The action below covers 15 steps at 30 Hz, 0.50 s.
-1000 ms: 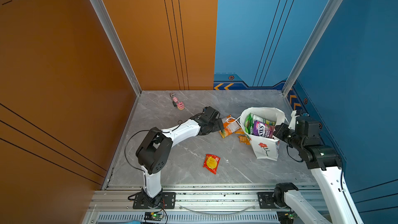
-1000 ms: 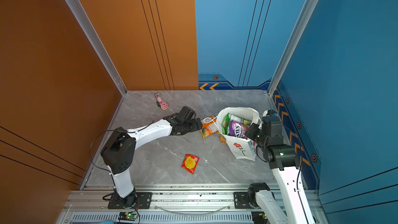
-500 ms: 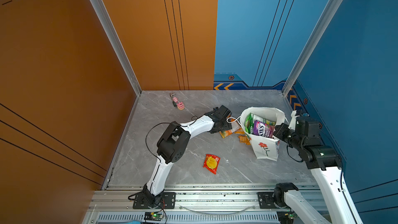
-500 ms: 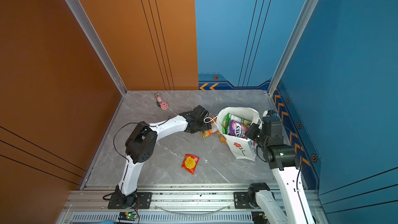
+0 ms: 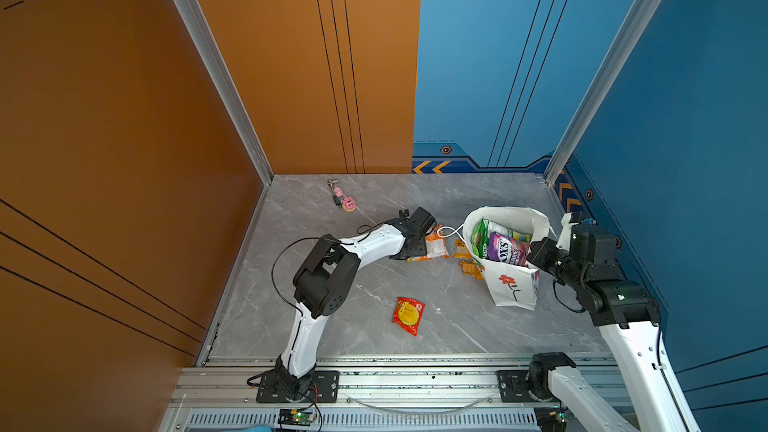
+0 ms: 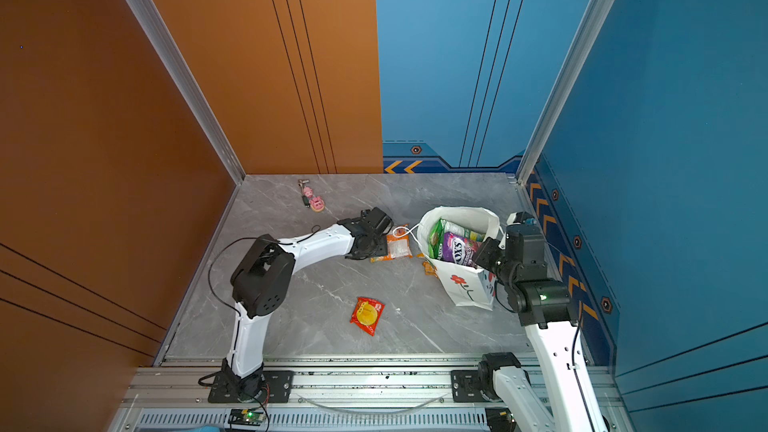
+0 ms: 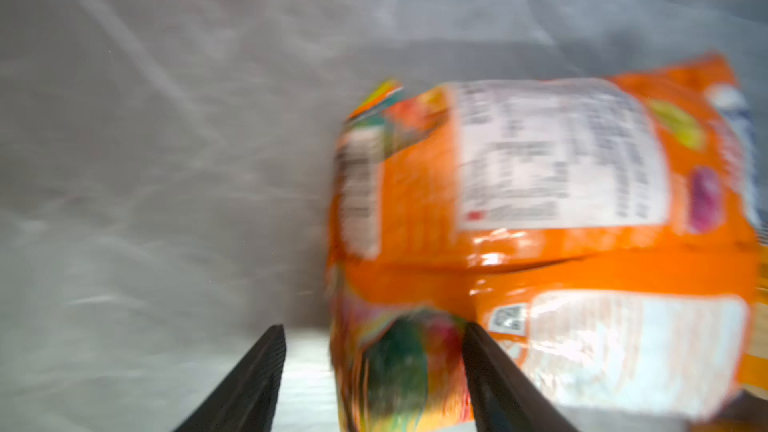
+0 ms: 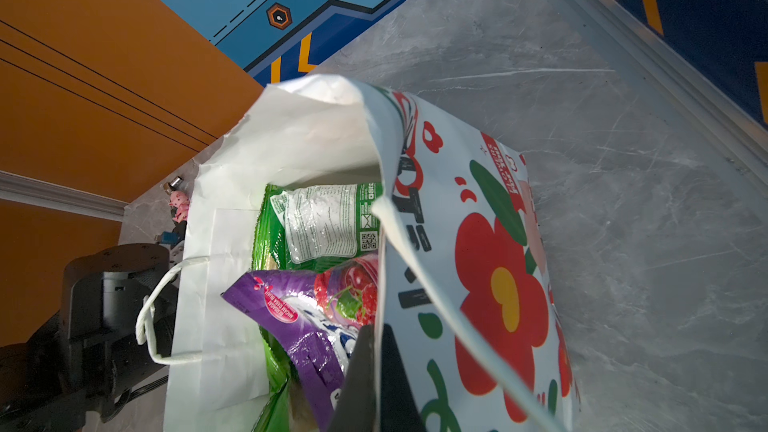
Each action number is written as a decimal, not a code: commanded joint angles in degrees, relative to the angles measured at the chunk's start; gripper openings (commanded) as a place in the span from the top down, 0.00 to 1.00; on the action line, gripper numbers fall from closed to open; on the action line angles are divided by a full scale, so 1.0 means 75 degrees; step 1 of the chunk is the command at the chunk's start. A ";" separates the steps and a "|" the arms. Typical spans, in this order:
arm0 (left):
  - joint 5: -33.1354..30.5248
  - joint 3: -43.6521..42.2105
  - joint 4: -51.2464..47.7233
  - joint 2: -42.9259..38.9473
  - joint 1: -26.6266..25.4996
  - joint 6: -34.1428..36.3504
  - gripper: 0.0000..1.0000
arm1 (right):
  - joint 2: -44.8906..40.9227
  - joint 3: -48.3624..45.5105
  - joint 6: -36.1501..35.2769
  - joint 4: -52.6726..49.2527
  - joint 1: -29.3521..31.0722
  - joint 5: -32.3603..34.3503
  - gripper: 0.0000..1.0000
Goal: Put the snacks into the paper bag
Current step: 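Move the left gripper down over the orange FOXS fruits bag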
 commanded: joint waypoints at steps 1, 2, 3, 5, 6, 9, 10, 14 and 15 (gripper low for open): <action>-0.0698 -0.0866 -0.0383 -0.0624 0.0448 0.0435 0.32 | -0.0168 0.0125 -0.0116 0.0919 -0.0055 -0.0070 1.00; -0.0817 -0.1130 -0.0366 -0.0851 0.0570 0.0472 0.32 | -0.0169 0.0136 -0.0116 0.0924 -0.0048 -0.0069 1.00; -0.0925 -0.1362 -0.0365 -0.1091 0.0692 0.0486 0.32 | -0.0161 0.0138 -0.0110 0.0924 -0.0048 -0.0069 1.00; -0.1031 -0.1746 -0.0330 -0.1517 0.0917 0.0489 0.32 | -0.0140 0.0145 -0.0104 0.0925 -0.0048 -0.0057 1.00; -0.1087 -0.1857 -0.0346 -0.1713 0.0996 0.0533 0.32 | -0.0128 0.0150 -0.0104 0.0925 -0.0048 -0.0061 1.00; -0.1281 -0.1904 -0.0353 -0.2138 0.0881 0.0739 0.28 | -0.0110 0.0168 -0.0104 0.0925 -0.0060 -0.0052 1.00; -0.1267 -0.1839 -0.0351 -0.2201 0.0775 0.0857 0.27 | -0.0112 0.0171 -0.0104 0.0925 -0.0060 -0.0046 1.00; -0.1594 -0.1172 -0.0340 -0.2122 -0.0204 0.2070 0.20 | -0.0151 0.0221 -0.0116 0.0856 -0.0071 0.0052 1.00; -0.1693 -0.0970 -0.0344 -0.1989 -0.0495 0.2427 0.18 | -0.0165 0.0213 -0.0116 0.0855 -0.0072 0.0088 1.00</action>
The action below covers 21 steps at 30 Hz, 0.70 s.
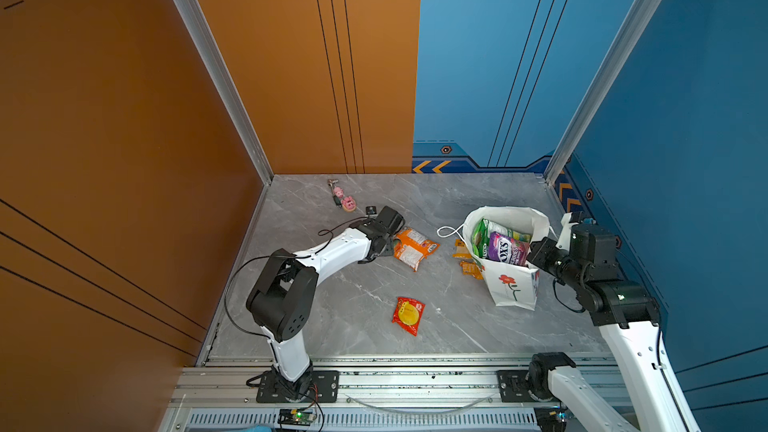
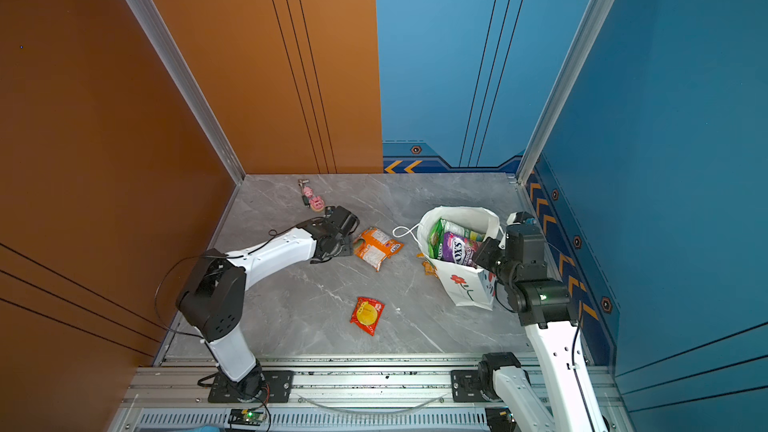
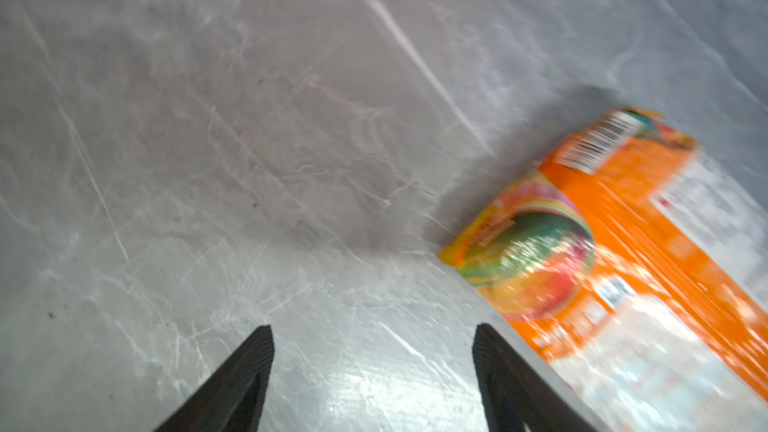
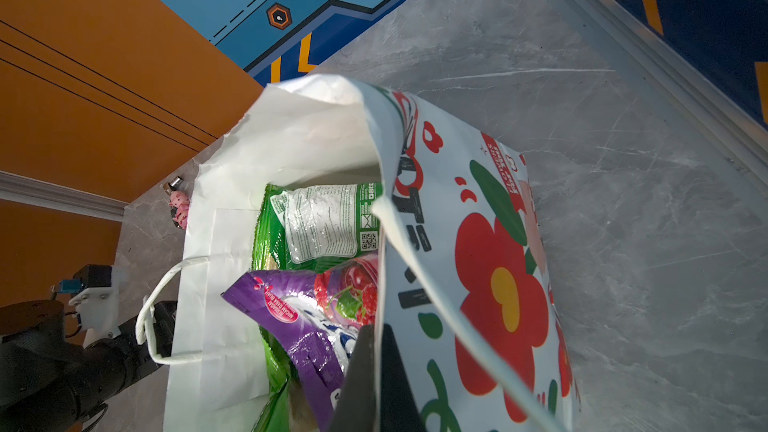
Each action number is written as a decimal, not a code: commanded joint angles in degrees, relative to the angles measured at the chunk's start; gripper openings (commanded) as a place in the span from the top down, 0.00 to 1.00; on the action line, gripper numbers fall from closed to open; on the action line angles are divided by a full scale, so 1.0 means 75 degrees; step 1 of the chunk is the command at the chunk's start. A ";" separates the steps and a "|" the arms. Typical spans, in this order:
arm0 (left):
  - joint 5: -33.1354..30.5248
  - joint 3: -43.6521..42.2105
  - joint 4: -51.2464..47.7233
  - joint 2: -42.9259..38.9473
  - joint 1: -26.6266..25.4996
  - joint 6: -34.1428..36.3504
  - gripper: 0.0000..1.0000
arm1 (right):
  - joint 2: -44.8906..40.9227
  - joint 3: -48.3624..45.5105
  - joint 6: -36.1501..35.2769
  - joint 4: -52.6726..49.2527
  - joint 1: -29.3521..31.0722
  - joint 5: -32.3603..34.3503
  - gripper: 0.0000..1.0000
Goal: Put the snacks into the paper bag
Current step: 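Move the left gripper down over the orange FOXS fruits bag, then grasp the orange FOXS fruits bag with the left gripper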
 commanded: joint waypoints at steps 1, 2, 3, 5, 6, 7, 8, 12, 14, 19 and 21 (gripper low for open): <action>-0.0404 0.0696 -0.0050 0.0221 -0.0936 0.1487 0.17 | -0.0186 0.0203 -0.0116 0.0855 -0.0063 0.0117 1.00; -0.0426 0.0899 -0.0059 0.0378 -0.1183 0.1823 0.16 | -0.0221 0.0186 -0.0116 0.0855 -0.0069 0.0136 1.00; -0.0482 0.1077 -0.0050 0.0542 -0.1400 0.2127 0.15 | -0.0243 0.0172 -0.0104 0.0855 -0.0075 0.0142 1.00; -0.0453 0.1374 -0.0062 0.0837 -0.1660 0.2570 0.15 | -0.0284 0.0139 -0.0075 0.0875 -0.0080 0.0145 1.00; -0.0439 0.1514 -0.0089 0.0995 -0.1734 0.2716 0.15 | -0.0308 0.0120 -0.0059 0.0884 -0.0081 0.0142 1.00; -0.0464 0.1666 -0.0148 0.1143 -0.1775 0.2760 0.15 | -0.0309 0.0123 -0.0057 0.0890 -0.0081 0.0136 1.00; -0.0444 0.1846 -0.0280 0.1340 -0.1807 0.2795 0.15 | -0.0317 0.0120 -0.0054 0.0879 -0.0081 0.0113 1.00; -0.0418 0.2348 -0.0493 0.1963 -0.1848 0.3097 0.15 | -0.0376 0.0103 -0.0069 0.0878 -0.0092 0.0135 1.00; -0.0416 0.2658 -0.0685 0.2301 -0.1837 0.3206 0.20 | -0.0402 0.0090 -0.0092 0.0855 -0.0104 0.0146 1.00; -0.0554 0.3562 -0.1429 0.3051 -0.1803 0.3342 0.32 | -0.0380 0.0031 -0.0081 0.0869 -0.0104 0.0089 1.00; -0.0563 0.3733 -0.1545 0.3192 -0.1802 0.3336 0.34 | -0.0390 0.0038 -0.0081 0.0869 -0.0116 0.0112 1.00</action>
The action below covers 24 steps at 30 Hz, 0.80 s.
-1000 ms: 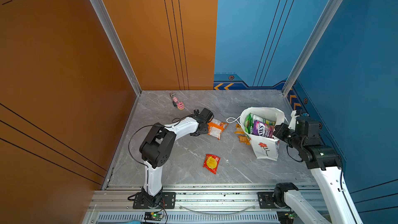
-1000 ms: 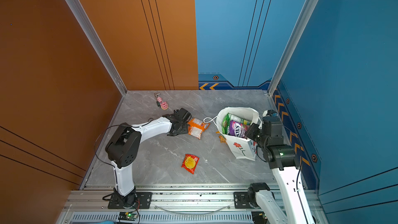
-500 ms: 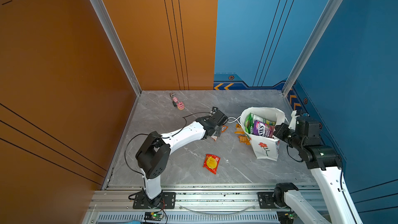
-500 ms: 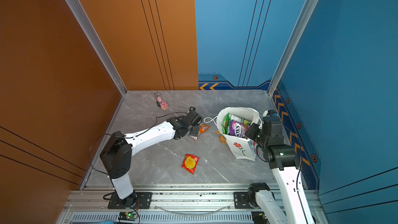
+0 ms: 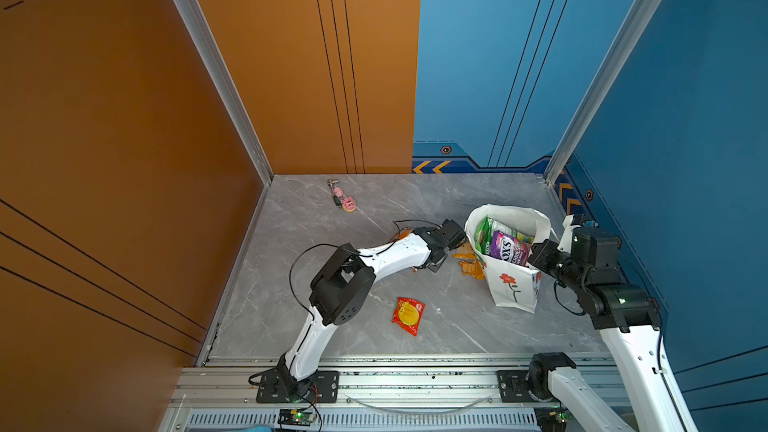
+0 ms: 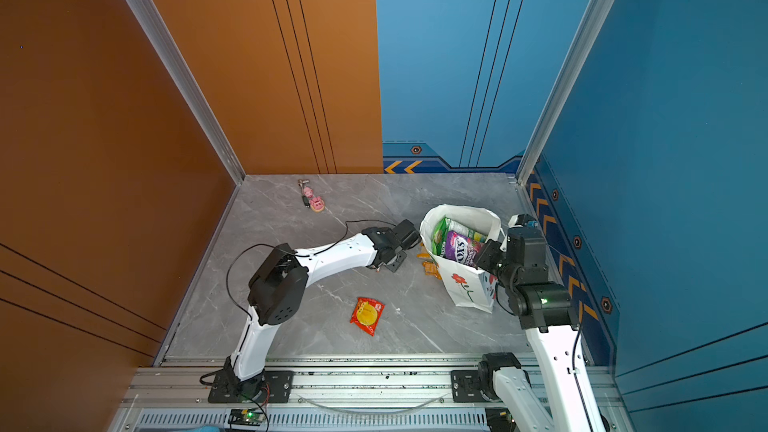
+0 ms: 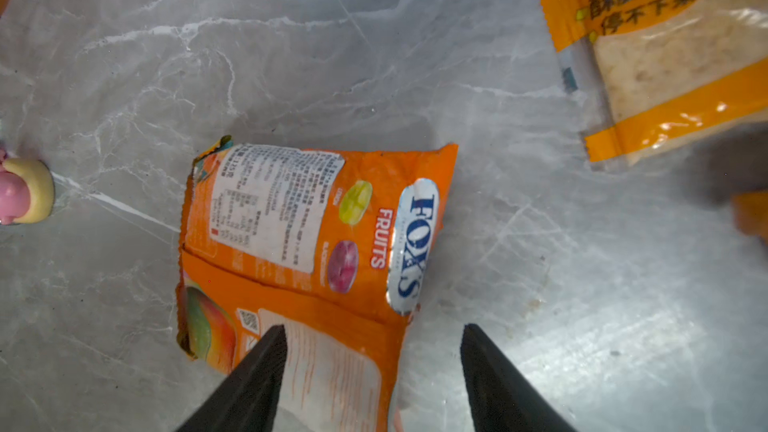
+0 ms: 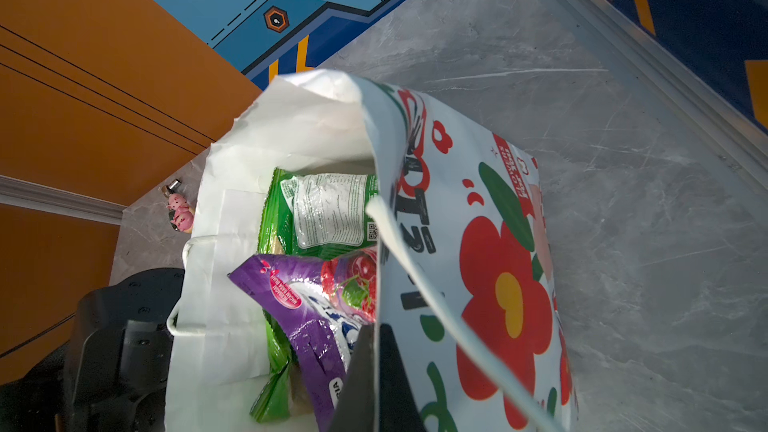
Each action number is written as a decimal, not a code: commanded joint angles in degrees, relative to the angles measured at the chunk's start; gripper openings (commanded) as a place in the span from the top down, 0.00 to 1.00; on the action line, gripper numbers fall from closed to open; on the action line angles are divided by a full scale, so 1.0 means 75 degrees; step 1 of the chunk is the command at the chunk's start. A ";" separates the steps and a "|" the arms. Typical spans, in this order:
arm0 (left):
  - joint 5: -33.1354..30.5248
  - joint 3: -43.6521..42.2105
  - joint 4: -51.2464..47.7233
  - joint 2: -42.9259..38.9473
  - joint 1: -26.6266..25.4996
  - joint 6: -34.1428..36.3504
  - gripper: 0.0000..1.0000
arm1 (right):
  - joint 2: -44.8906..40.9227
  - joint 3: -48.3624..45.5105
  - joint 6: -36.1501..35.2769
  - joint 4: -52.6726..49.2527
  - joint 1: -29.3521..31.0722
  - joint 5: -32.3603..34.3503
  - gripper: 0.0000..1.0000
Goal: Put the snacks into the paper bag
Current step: 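Grasp the orange FOXS fruits bag with the left gripper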
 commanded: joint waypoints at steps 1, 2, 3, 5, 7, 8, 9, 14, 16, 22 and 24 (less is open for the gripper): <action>-0.0199 0.0405 -0.0645 0.0222 0.0059 0.0130 0.37 | -0.0235 0.0177 -0.0084 0.0869 -0.0028 0.0097 1.00; -0.0229 0.0470 -0.0703 0.0296 0.0076 0.0084 0.38 | -0.0240 0.0187 -0.0094 0.0858 -0.0039 0.0107 1.00; -0.0234 0.0510 -0.0747 0.0354 0.0116 0.0027 0.38 | -0.0236 0.0201 -0.0095 0.0858 -0.0040 0.0110 1.00; -0.0085 0.0520 -0.0804 0.0487 0.0246 -0.0201 0.42 | -0.0207 0.0243 -0.0095 0.0826 -0.0040 0.0073 1.00; 0.0142 0.0419 -0.0813 0.0524 0.0420 -0.0514 0.47 | -0.0181 0.0276 -0.0096 0.0811 -0.0040 0.0068 1.00; 0.0245 0.0349 -0.0802 0.0515 0.0482 -0.0681 0.50 | -0.0182 0.0265 -0.0096 0.0811 -0.0040 0.0096 1.00; 0.0261 0.0290 -0.0802 0.0510 0.0531 -0.0788 0.53 | -0.0175 0.0254 -0.0106 0.0812 -0.0040 0.0116 1.00; 0.0272 -0.0185 -0.0530 0.0196 0.0627 -0.1161 0.72 | -0.0056 0.0399 -0.0154 0.0733 -0.0052 0.0190 1.00; 0.0355 -0.0534 -0.0162 -0.0124 0.0674 -0.1302 0.75 | 0.0015 0.0481 -0.0177 0.0697 -0.0052 0.0202 1.00; 0.0806 -0.2011 0.1136 -0.1357 0.0962 -0.2061 0.88 | 0.0109 0.0499 -0.0166 0.0694 -0.0052 0.0179 1.00; 0.0936 -0.2522 0.1587 -0.1752 0.0996 -0.2404 0.91 | 0.0157 0.0495 -0.0166 0.0676 -0.0040 0.0159 1.00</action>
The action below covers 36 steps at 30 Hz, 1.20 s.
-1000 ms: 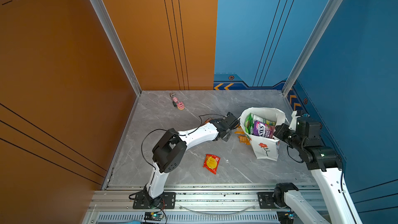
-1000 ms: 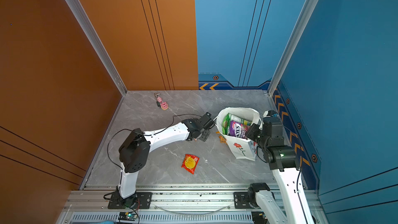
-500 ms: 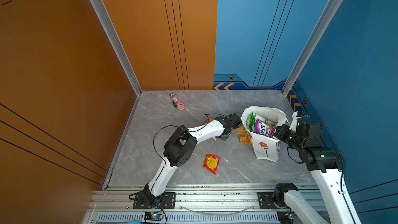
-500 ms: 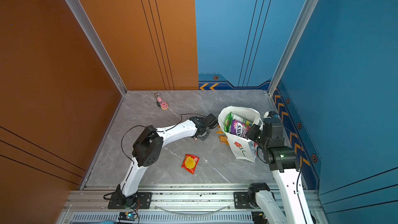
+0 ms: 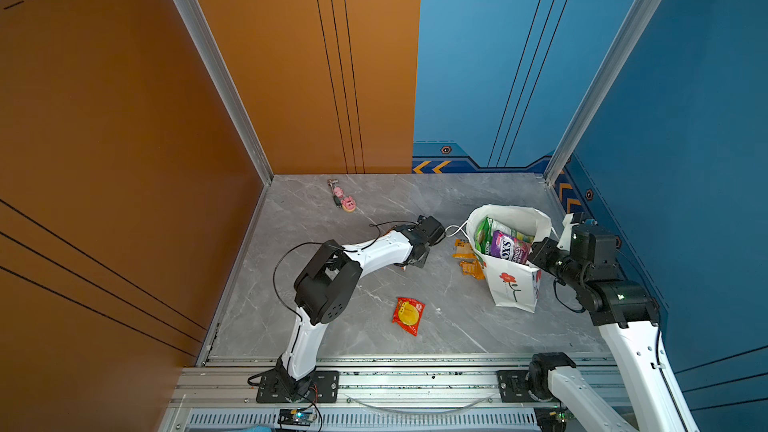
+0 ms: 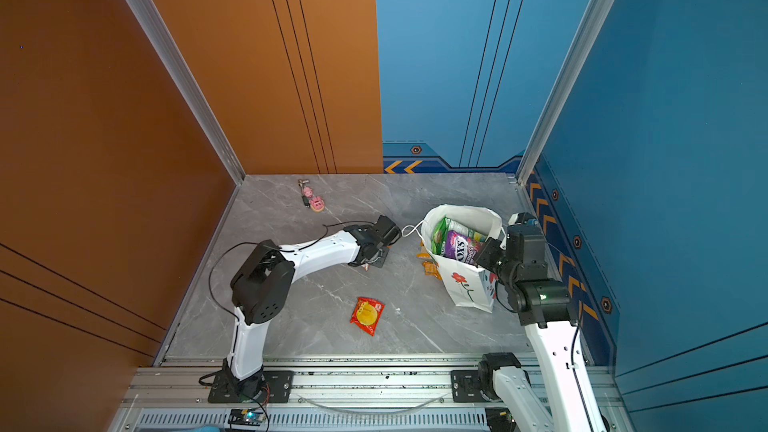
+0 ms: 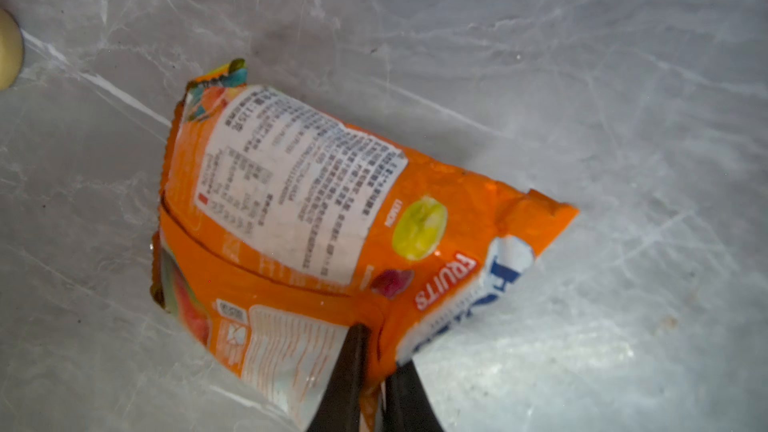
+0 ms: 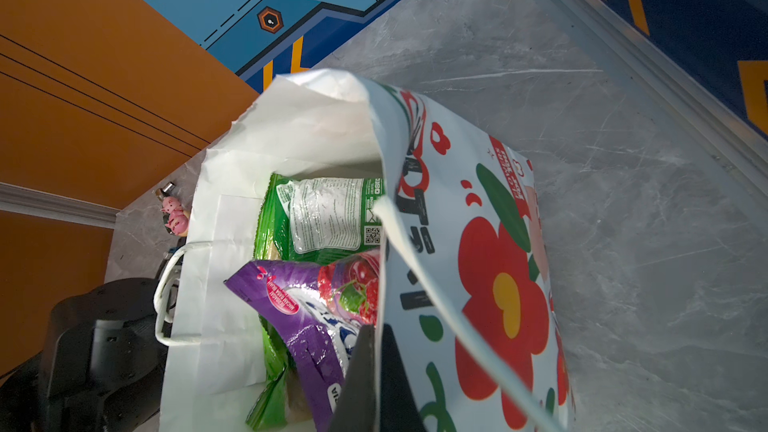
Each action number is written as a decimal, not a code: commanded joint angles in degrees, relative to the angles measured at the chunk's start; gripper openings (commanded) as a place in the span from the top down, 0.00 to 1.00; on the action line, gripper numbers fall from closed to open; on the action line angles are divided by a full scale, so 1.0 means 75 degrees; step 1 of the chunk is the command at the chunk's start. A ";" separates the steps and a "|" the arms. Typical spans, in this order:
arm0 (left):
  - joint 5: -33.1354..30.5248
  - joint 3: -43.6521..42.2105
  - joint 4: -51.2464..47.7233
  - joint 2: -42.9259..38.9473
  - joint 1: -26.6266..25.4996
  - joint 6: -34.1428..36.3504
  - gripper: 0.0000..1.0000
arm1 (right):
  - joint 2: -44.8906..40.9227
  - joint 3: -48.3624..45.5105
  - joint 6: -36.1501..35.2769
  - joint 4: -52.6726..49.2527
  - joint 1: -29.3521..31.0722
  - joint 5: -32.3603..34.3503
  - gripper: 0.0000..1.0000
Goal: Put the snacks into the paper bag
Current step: 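Grasp the orange FOXS fruits bag with the left gripper, then lift the orange FOXS bag upward with the left gripper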
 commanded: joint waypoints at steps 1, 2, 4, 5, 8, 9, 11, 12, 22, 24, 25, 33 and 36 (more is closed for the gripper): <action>0.0458 -0.0700 0.0873 -0.0660 0.0126 -0.0797 0.93 | 0.0003 0.0419 -0.0173 0.0656 -0.0031 0.0109 1.00; 0.0461 -0.0865 0.0985 -0.0798 0.0116 -0.0894 0.95 | 0.0035 0.0412 -0.0163 0.0653 -0.0031 0.0100 1.00; 0.0434 -0.1210 0.1250 -0.1138 0.0110 -0.1099 0.97 | 0.0074 0.0404 -0.0151 0.0652 -0.0020 0.0095 1.00; 0.0435 -0.1350 0.1377 -0.1294 0.0138 -0.1177 0.98 | 0.0069 0.0393 -0.0140 0.0666 -0.0020 0.0106 1.00; 0.0554 -0.1780 0.1788 -0.1859 0.0222 -0.1491 1.00 | 0.0078 0.0362 -0.0139 0.0677 -0.0020 0.0125 1.00; 0.0626 -0.1918 0.1880 -0.2086 0.0278 -0.1627 1.00 | 0.0080 0.0355 -0.0140 0.0677 -0.0020 0.0128 1.00; 0.0734 -0.2195 0.2110 -0.2521 0.0367 -0.1866 1.00 | 0.0102 0.0373 -0.0126 0.0667 -0.0020 0.0112 1.00; 0.0750 -0.2372 0.2260 -0.2782 0.0397 -0.1985 1.00 | 0.0143 0.0396 -0.0134 0.0648 -0.0008 0.0089 1.00; 0.1121 -0.3791 0.3137 -0.4688 0.0673 -0.3580 1.00 | 0.0268 0.0302 -0.0082 0.0734 0.0141 0.0109 1.00; 0.1254 -0.3969 0.3204 -0.4899 0.0673 -0.3897 1.00 | 0.0313 0.0323 -0.0075 0.0729 0.0176 0.0094 1.00; 0.1306 -0.4040 0.3278 -0.4987 0.0673 -0.3975 1.00 | 0.0304 0.0337 -0.0087 0.0713 0.0191 0.0116 1.00; 0.1387 -0.4269 0.3482 -0.5811 0.0567 -0.4219 1.00 | 0.0201 0.0262 -0.0116 0.0775 0.0238 0.0148 1.00; 0.1368 -0.4477 0.3770 -0.6103 0.0496 -0.4427 1.00 | 0.0207 0.0261 -0.0121 0.0814 0.0250 0.0151 1.00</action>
